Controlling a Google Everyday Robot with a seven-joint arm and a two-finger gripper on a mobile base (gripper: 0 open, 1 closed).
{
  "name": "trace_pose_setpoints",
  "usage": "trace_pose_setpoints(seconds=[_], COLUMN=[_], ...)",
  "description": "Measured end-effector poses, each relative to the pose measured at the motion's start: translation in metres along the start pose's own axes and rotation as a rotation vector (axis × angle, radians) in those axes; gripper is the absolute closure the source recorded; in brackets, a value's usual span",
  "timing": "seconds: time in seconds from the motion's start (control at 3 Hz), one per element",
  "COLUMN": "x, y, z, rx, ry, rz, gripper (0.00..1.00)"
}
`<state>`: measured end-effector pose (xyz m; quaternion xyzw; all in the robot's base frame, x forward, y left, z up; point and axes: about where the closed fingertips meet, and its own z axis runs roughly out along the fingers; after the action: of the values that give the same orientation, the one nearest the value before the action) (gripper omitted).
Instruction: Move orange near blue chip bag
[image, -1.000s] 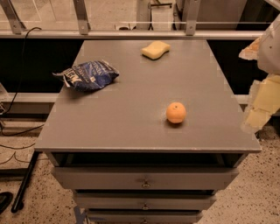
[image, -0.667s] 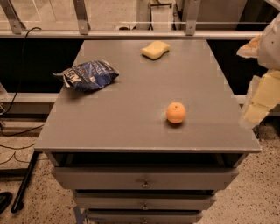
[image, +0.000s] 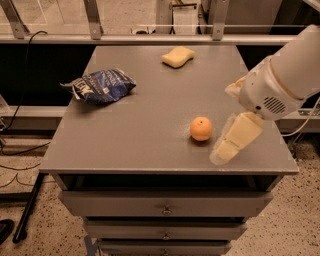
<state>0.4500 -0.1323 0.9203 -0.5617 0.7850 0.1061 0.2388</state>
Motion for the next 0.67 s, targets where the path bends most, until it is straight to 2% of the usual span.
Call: trace_pose_setpoints(seconds=[0.33, 0.67], x=[-0.008, -0.007], y=[0.006, -0.005], z=[0.041, 0.066], rx=[-0.016, -0.002], ry=[-0.053, -0.077], rz=[0.039, 0.055], gripper=[0.0, 0.0])
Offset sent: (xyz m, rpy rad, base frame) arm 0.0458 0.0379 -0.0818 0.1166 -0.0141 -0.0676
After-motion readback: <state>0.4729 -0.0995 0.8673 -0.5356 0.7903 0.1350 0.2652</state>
